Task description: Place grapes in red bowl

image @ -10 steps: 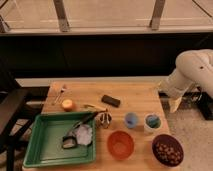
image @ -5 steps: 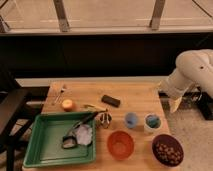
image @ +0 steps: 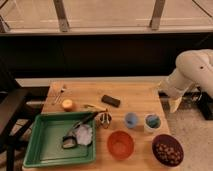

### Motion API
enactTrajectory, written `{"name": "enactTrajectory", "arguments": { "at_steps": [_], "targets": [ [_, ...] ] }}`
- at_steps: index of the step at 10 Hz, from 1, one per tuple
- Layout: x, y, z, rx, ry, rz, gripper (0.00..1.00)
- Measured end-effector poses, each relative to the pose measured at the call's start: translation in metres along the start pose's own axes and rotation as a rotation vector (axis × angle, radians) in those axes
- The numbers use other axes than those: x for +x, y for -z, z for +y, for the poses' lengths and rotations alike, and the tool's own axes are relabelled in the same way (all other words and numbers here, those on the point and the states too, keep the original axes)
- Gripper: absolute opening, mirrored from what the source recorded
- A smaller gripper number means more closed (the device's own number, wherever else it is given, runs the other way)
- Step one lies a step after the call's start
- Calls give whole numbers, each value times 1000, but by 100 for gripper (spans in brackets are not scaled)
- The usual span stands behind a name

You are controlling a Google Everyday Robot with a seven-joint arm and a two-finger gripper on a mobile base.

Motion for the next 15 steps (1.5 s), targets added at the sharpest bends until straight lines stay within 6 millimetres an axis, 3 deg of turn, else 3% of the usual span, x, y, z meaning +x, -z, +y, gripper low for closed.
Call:
{"name": "enactTrajectory", "arguments": {
  "at_steps": [6,15],
  "targets": [
    [0,0,2,-4,9,2,80],
    [4,-14,80,-45,-50,-19,80]
  ]
}}
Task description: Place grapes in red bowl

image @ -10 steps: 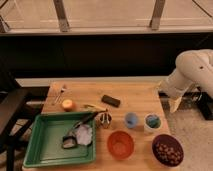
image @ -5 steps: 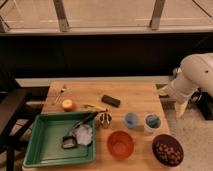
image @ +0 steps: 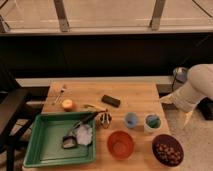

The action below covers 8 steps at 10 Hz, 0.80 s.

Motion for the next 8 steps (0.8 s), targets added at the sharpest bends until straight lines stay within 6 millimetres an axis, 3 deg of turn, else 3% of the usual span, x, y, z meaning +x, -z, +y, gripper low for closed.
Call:
{"name": "enactTrajectory", "arguments": {
  "at_steps": [5,8],
  "targets": [
    [-7,-15,38,-14,-97,-68,80],
    [-7,-15,41,-20,-99,-74,80]
  ]
}}
